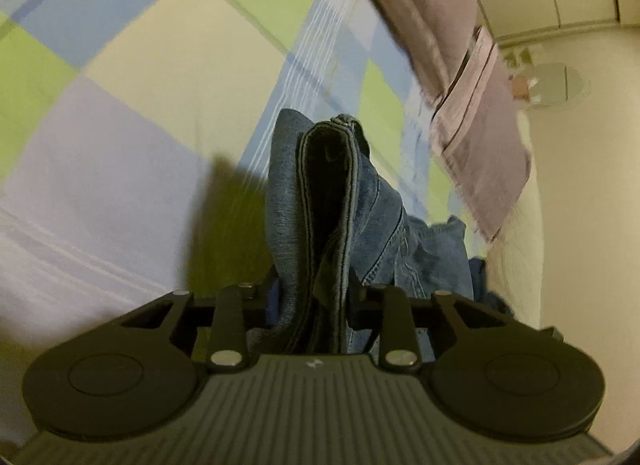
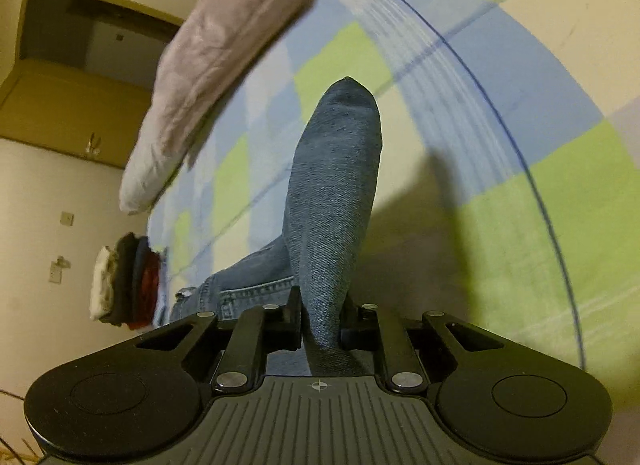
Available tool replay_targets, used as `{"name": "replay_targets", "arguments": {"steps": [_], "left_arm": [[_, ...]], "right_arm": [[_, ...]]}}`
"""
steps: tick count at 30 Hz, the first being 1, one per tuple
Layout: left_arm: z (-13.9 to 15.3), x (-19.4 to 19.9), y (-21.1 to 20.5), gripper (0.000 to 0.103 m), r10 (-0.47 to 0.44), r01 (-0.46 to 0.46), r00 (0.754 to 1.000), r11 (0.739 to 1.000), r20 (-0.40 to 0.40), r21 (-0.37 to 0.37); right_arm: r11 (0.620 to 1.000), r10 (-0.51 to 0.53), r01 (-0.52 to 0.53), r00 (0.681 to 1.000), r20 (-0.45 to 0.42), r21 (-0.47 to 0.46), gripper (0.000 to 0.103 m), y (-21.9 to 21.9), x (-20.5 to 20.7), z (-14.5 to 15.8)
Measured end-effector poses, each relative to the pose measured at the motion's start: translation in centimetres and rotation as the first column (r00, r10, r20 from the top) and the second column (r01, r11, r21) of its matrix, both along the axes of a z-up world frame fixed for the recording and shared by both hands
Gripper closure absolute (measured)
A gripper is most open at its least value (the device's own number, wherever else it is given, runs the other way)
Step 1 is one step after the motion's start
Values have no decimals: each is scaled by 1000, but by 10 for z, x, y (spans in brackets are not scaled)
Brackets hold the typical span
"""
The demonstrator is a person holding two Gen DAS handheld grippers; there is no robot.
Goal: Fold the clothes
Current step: 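Lift the folded jeans with both tools and carry them toward the clothes stack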
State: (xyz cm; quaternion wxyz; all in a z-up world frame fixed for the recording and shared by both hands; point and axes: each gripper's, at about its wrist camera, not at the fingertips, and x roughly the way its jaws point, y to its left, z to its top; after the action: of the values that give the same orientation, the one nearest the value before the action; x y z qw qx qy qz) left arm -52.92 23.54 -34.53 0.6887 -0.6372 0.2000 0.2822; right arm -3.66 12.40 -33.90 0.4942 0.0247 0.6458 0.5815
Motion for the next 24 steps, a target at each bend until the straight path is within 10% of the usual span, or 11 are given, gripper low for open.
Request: {"name": "replay_targets", "arguments": {"steps": [11, 24], "left_arm": [[108, -124, 8, 79, 164, -164, 986, 979, 8, 124], [187, -386, 168, 79, 207, -206, 978, 943, 25, 260]], "right_arm": [[996, 63, -55, 993, -103, 71, 88, 43, -93, 97], [983, 106, -74, 976, -188, 168, 88, 181, -357, 160]]}}
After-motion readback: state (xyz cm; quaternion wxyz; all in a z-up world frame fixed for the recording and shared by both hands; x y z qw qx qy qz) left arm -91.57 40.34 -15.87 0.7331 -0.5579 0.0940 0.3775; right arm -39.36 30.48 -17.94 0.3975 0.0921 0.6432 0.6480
